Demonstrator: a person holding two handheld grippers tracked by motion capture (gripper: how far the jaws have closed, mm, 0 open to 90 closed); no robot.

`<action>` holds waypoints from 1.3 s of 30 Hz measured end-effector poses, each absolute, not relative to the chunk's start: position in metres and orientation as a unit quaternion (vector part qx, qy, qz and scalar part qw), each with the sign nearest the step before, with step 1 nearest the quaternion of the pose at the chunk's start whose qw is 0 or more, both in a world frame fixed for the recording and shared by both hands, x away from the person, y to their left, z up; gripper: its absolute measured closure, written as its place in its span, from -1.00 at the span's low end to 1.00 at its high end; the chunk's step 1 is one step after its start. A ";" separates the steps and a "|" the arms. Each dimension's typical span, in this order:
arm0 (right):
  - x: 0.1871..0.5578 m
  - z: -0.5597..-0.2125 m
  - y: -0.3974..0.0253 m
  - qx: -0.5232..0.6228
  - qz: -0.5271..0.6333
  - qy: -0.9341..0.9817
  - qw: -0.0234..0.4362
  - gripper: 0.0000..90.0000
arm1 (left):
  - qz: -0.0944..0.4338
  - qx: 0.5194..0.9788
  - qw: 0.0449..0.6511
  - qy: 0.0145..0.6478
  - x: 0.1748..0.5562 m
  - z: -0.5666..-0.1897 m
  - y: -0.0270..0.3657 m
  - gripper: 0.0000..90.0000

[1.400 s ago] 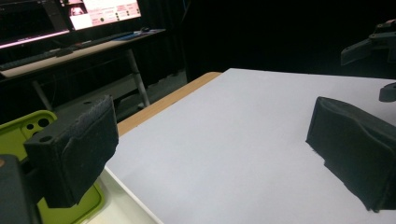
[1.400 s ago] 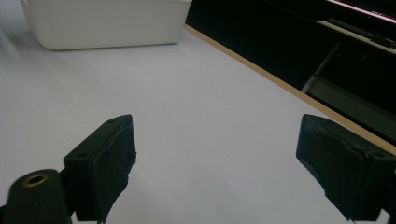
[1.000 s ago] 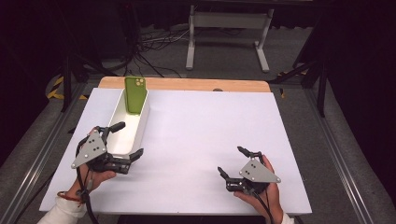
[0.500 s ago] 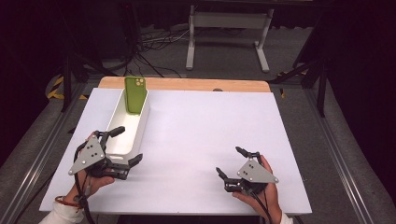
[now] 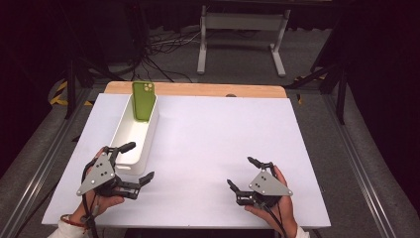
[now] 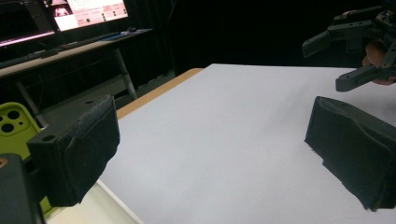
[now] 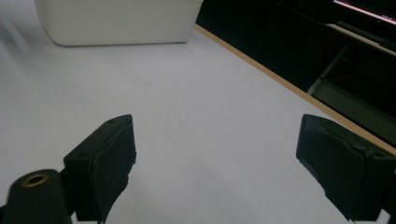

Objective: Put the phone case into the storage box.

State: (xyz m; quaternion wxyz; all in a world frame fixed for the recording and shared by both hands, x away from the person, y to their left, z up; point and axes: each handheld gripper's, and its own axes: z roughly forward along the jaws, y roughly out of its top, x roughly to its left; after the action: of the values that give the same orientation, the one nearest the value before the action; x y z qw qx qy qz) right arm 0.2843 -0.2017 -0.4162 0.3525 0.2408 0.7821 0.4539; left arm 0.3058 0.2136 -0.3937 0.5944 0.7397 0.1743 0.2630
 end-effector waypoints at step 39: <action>0.276 -0.419 -0.197 0.217 0.460 0.782 0.359 -0.79 | 0.254 0.775 0.554 0.168 0.297 -0.430 0.193 -0.84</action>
State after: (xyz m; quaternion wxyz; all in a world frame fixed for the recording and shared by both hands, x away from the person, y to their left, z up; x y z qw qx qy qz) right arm 0.2762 -0.1972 -0.4185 0.3594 0.2166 0.7822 0.4605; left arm 0.2975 0.1932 -0.4299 0.5542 0.7748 0.1676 0.2536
